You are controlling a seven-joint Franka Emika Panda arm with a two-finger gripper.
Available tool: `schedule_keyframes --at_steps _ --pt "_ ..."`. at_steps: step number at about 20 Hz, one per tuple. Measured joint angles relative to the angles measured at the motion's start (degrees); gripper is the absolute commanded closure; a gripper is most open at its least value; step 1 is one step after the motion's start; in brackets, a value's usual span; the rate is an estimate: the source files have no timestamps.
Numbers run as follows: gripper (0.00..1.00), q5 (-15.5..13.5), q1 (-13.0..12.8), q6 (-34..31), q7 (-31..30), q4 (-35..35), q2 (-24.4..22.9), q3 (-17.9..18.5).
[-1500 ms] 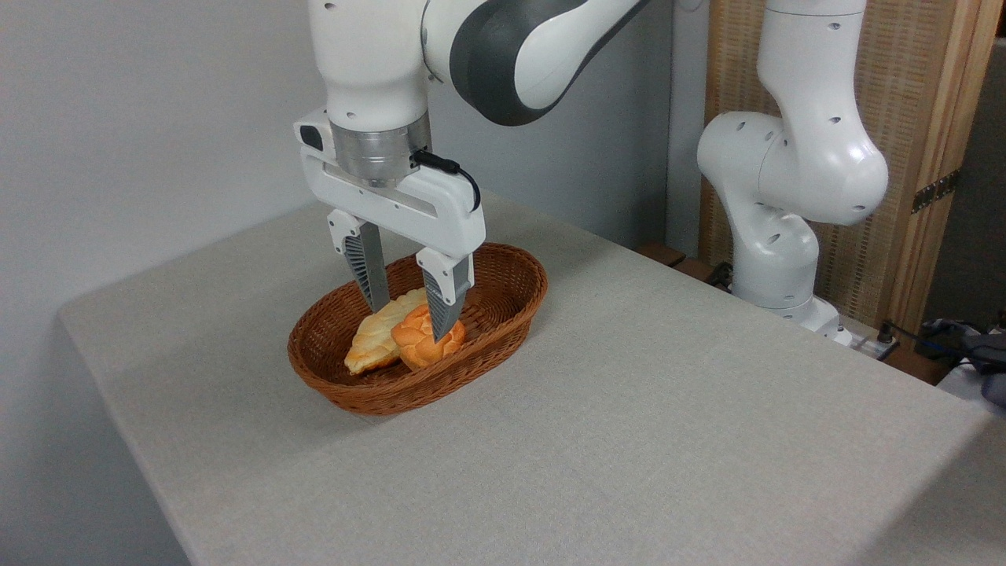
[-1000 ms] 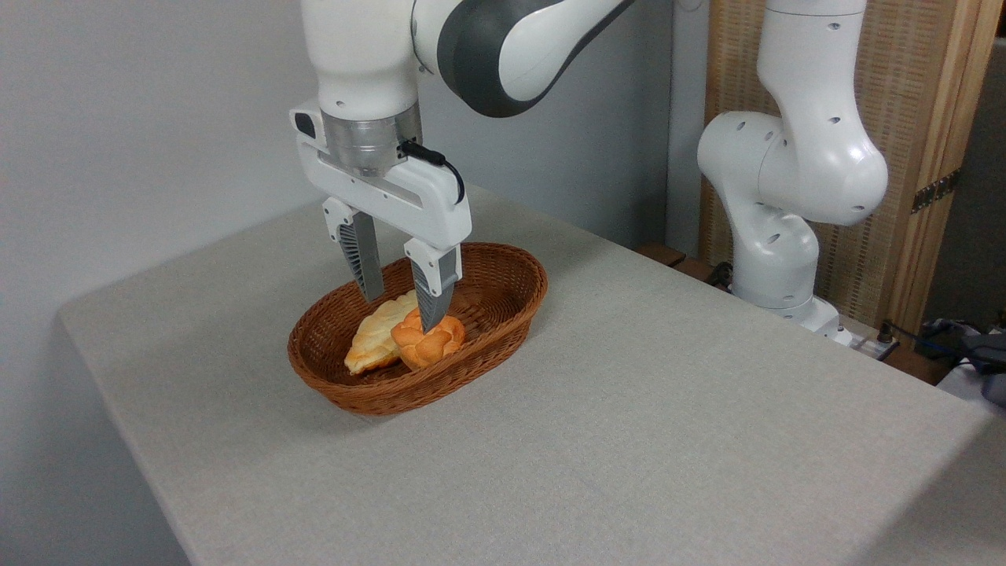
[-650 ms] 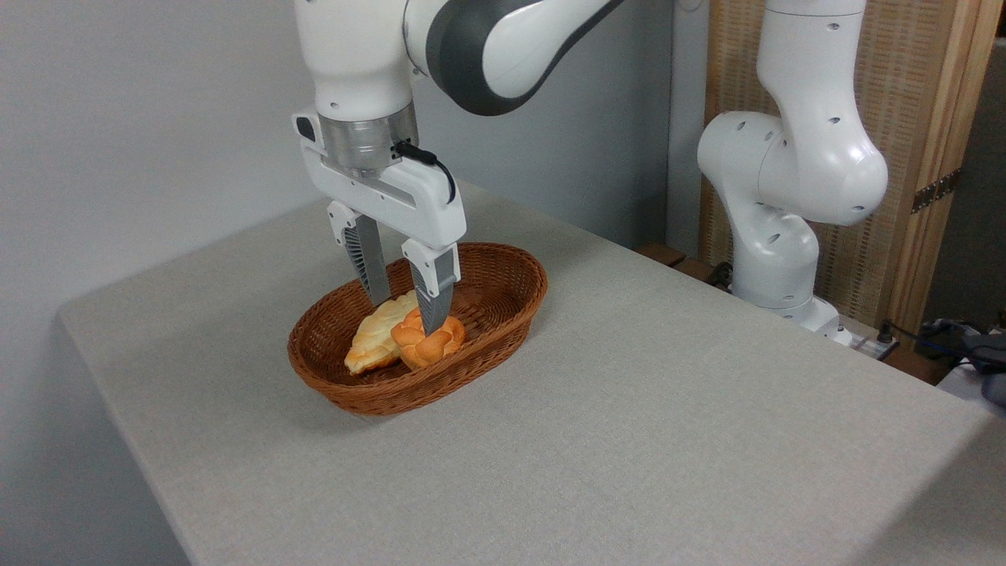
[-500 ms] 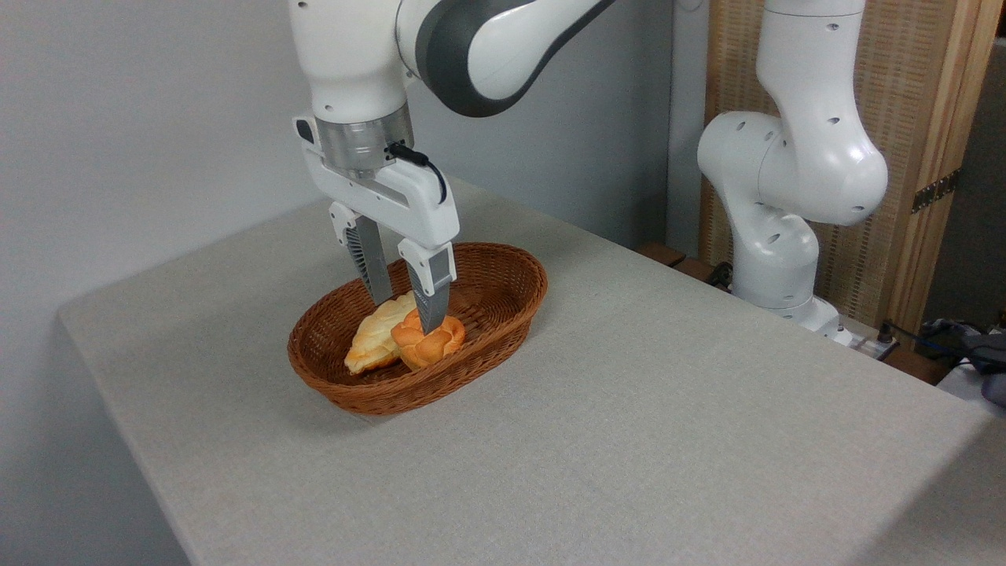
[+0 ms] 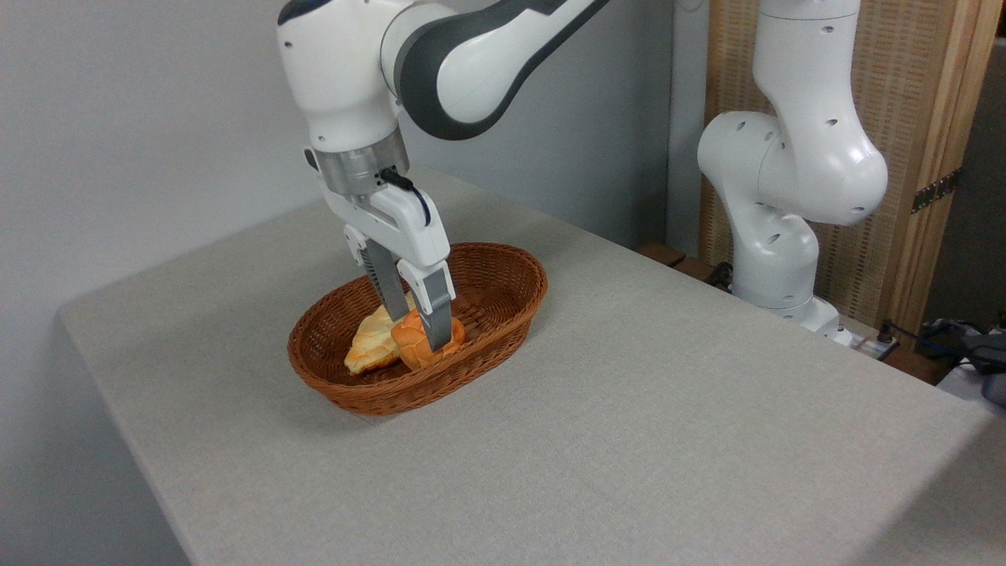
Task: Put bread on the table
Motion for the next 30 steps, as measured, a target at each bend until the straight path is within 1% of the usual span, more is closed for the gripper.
schedule_keyframes --at_steps 3,4,6,7,8,24,29,30 --pt "0.0 0.6 0.0 0.0 0.1 -0.5 0.7 -0.8" --pt "0.02 0.6 0.0 0.0 0.3 -0.5 1.0 -1.1" --pt "0.39 0.8 0.0 0.0 0.3 -0.6 1.4 -1.7" --pt "0.54 0.8 0.0 0.0 0.3 -0.6 1.5 -1.9" --pt "0.61 0.9 0.0 0.0 0.3 -0.6 1.6 -1.9" --pt "0.6 0.9 0.0 0.0 0.3 -0.5 1.5 -2.0" --pt "0.59 0.8 0.0 0.0 0.3 1.2 0.4 -2.0" --pt "0.58 0.6 0.0 0.0 0.3 1.8 -0.1 -2.0"
